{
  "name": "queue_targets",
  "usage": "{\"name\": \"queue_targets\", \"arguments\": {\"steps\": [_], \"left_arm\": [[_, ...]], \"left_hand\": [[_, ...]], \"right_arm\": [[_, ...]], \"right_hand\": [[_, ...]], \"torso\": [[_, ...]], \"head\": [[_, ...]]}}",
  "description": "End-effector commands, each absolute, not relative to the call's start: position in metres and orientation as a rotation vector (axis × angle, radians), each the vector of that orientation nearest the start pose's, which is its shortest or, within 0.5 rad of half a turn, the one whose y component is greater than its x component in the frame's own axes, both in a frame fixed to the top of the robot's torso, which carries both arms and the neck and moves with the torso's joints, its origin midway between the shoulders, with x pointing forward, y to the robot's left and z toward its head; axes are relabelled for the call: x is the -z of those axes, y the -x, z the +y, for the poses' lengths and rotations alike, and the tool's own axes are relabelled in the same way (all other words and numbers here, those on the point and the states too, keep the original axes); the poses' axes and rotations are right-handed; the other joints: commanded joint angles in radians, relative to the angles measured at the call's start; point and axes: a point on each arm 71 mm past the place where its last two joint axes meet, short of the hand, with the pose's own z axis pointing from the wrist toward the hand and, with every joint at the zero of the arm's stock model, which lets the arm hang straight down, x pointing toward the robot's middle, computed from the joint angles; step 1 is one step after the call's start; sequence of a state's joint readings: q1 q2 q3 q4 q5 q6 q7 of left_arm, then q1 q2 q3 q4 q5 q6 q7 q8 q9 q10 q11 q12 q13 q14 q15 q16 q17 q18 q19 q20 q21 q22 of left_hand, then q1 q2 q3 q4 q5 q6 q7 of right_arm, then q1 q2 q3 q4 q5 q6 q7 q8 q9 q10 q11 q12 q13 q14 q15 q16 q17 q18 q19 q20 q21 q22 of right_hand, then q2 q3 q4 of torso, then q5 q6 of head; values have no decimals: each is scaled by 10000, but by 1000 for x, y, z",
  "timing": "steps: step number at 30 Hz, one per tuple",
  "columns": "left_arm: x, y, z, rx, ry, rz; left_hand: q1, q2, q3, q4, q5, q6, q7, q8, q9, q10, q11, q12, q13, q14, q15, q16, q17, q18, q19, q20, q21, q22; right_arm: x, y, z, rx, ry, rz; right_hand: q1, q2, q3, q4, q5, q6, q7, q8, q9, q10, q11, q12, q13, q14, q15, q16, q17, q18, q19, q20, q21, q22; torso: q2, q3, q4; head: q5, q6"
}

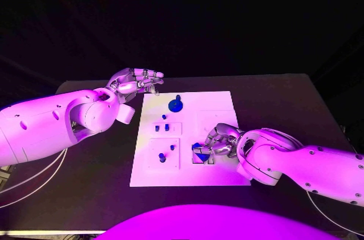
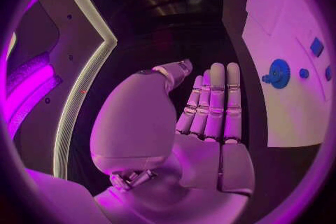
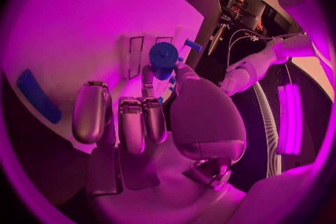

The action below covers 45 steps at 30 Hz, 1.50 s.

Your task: Assemble the parts on the task board

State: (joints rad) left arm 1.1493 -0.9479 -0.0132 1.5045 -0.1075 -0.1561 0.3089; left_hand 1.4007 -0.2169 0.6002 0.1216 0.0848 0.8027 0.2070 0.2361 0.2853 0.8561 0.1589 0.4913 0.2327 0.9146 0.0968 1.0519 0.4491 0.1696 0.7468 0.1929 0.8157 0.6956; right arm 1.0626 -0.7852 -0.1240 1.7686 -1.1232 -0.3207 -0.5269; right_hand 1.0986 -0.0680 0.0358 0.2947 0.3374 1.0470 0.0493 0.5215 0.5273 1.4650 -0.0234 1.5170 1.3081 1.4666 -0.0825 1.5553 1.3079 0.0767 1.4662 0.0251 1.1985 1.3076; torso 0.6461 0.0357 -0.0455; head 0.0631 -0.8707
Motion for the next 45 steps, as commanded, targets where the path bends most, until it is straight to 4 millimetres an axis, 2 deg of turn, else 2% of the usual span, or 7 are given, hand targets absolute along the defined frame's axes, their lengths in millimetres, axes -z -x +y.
{"name": "queue_targets", "arguments": {"steps": [1, 9, 15, 19, 22, 30, 45], "left_arm": [[196, -481, 257, 15182, 10795, 15494], [196, -481, 258, 15158, 10808, 15498], [196, -481, 259, 15133, 10778, 15509], [196, -481, 259, 15122, 10767, 15516], [196, -481, 259, 15105, 10764, 15517], [196, -481, 260, 15072, 10765, 15519], [196, -481, 260, 15064, 10761, 15517]], "left_hand": [[-60, 31, -6, 46, 66, -46, 165, 28, -13, -78, 12, 35, -11, -67, -31, 37, 12, 128, 29, 64, -34, -9], [-60, 31, -6, 46, 66, -46, 165, 28, -13, -78, 12, 35, -11, -67, -31, 37, 12, 128, 29, 64, -34, -9], [-46, 32, 15, 51, 66, -48, 164, 40, -14, -85, 11, 59, -12, -74, -34, 46, 10, 129, 48, 62, -54, -21], [-46, 32, 15, 51, 66, -48, 164, 40, -14, -85, 11, 59, -12, -74, -34, 46, 10, 129, 48, 62, -54, -21], [-46, 32, 15, 51, 66, -48, 164, 40, -14, -85, 11, 59, -12, -74, -34, 46, 10, 129, 48, 62, -54, -21], [-46, 32, 15, 51, 66, -48, 164, 40, -14, -85, 11, 59, -12, -74, -34, 46, 10, 129, 48, 62, -54, -21], [-46, 32, 15, 51, 66, -48, 164, 40, -14, -85, 11, 59, -12, -74, -34, 46, 10, 129, 48, 62, -54, -21]], "right_arm": [[269, -387, -131, -6409, -2770, 21714], [268, -384, -133, -6394, -2398, 21779], [264, -380, -136, -6495, -2272, 21640], [262, -377, -137, -6667, -2204, 21554], [260, -374, -138, -6897, -2091, 21534], [261, -365, -137, -7259, -1818, 21738], [267, -366, -137, -6949, -1817, 21566]], "right_hand": [[-429, -130, -304, 5, -129, 31, -131, 91, 63, 732, -90, 50, 2116, 951, -78, 0, 2187, -165, 293, -46, 49, 1832], [-883, -229, -900, 12, -686, -37, -125, 227, 162, 708, -85, -2, 2092, 944, -74, -14, 2157, -151, 270, -44, -43, 1812], [-913, -226, -945, 13, -719, -43, -124, 236, 168, 697, -84, -19, 2077, 945, -73, -13, 2160, -149, 268, -43, -52, 1810], [-872, -85, -945, -1, -693, -78, -119, 242, 176, 684, -81, -42, 2061, 947, -69, -10, 2170, -150, 268, -40, -46, 1812], [-316, 40, -894, -38, -528, -144, -125, 265, 194, 692, -85, -42, 2077, 950, -71, -6, 2184, -152, 270, -40, -31, 1816], [725, -26, -812, -62, -451, -194, -138, 249, 169, 709, -98, -34, 2110, 957, -83, 5, 2217, -164, 283, -49, 38, 1832], [1208, 39, -592, -37, -136, -186, -148, 192, 104, 714, -109, -37, 2124, 960, -90, 10, 2233, -172, 294, -56, 90, 1843]], "torso": [[-12, 6, -8], [-17, 7, -15], [-3, 12, -9], [-4, 19, -16], [-2, 17, -7], [-24, 3, -28], [-11, -15, 5]], "head": [[3, -6], [9, -5], [39, -19], [59, -19], [59, -19], [66, -19], [20, -19]]}}
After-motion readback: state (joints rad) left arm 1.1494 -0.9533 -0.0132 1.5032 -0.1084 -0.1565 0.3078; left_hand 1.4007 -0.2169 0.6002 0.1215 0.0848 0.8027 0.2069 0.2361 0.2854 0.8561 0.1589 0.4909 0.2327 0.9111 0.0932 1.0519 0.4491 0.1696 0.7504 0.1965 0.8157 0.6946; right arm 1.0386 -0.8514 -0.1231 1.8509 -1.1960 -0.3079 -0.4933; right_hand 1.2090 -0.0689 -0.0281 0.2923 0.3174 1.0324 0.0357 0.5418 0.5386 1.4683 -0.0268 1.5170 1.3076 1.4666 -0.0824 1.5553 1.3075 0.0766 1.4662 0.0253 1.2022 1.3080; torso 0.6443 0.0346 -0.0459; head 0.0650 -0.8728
